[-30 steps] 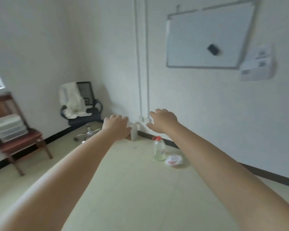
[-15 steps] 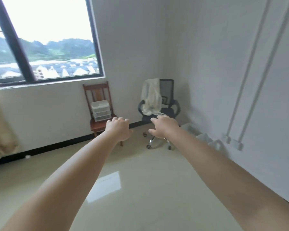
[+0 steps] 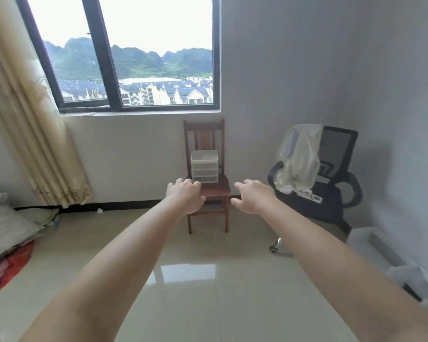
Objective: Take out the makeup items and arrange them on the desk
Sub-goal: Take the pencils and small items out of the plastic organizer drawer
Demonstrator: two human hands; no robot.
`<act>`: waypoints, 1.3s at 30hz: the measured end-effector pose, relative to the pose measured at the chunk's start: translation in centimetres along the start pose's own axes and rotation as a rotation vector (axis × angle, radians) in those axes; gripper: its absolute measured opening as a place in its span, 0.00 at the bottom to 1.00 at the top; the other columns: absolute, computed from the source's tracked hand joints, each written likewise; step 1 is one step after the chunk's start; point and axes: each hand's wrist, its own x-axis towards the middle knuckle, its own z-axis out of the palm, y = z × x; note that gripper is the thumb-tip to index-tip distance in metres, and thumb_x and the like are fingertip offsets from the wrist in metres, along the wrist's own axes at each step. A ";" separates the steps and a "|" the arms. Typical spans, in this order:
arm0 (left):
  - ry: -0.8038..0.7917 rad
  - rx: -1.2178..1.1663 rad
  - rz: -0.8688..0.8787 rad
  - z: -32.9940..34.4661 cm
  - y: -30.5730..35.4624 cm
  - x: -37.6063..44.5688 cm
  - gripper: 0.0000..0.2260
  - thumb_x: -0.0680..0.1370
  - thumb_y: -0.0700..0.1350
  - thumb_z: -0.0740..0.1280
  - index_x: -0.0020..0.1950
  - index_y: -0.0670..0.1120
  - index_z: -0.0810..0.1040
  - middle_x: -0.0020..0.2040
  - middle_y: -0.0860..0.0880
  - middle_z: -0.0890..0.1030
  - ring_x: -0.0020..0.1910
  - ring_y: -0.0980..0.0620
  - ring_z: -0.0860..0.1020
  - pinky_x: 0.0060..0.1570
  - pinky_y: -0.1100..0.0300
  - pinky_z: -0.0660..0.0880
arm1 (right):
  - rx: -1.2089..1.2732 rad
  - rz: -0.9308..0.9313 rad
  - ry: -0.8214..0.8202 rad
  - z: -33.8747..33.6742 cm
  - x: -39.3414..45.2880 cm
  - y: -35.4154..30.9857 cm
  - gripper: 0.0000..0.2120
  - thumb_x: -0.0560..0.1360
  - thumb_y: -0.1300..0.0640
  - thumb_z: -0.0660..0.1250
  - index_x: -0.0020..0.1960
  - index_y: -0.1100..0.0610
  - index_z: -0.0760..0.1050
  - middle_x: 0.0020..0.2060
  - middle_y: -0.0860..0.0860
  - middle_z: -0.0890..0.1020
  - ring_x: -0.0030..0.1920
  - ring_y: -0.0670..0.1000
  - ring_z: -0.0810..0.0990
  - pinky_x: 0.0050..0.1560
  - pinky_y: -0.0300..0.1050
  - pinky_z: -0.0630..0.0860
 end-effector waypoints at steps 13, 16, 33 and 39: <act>-0.041 -0.014 -0.020 1.2 -6.9 32.6 0.20 0.80 0.53 0.54 0.69 0.44 0.64 0.68 0.45 0.67 0.69 0.45 0.63 0.64 0.52 0.64 | 0.015 0.018 -0.096 0.9 33.9 4.2 0.22 0.78 0.46 0.54 0.68 0.55 0.63 0.66 0.54 0.69 0.65 0.56 0.69 0.55 0.48 0.71; -0.043 0.002 -0.031 2.4 -8.7 40.6 0.20 0.80 0.53 0.53 0.69 0.44 0.64 0.68 0.44 0.67 0.69 0.45 0.63 0.64 0.52 0.64 | -0.004 0.015 -0.092 2.3 42.5 5.5 0.22 0.78 0.46 0.54 0.68 0.55 0.63 0.65 0.54 0.70 0.65 0.56 0.69 0.55 0.49 0.71; -0.267 0.002 -0.046 14.2 -20.2 82.0 0.20 0.80 0.53 0.53 0.68 0.44 0.64 0.67 0.44 0.68 0.68 0.44 0.64 0.62 0.51 0.66 | 0.060 0.027 -0.315 14.5 85.1 8.4 0.19 0.78 0.48 0.54 0.65 0.56 0.67 0.60 0.55 0.74 0.60 0.56 0.73 0.46 0.45 0.70; -0.411 -0.013 0.131 23.4 -23.1 94.3 0.19 0.80 0.53 0.54 0.67 0.43 0.65 0.66 0.43 0.69 0.67 0.43 0.65 0.61 0.50 0.66 | 0.254 0.226 -0.490 24.6 94.8 7.7 0.20 0.78 0.49 0.55 0.66 0.58 0.67 0.63 0.56 0.73 0.62 0.56 0.72 0.54 0.47 0.72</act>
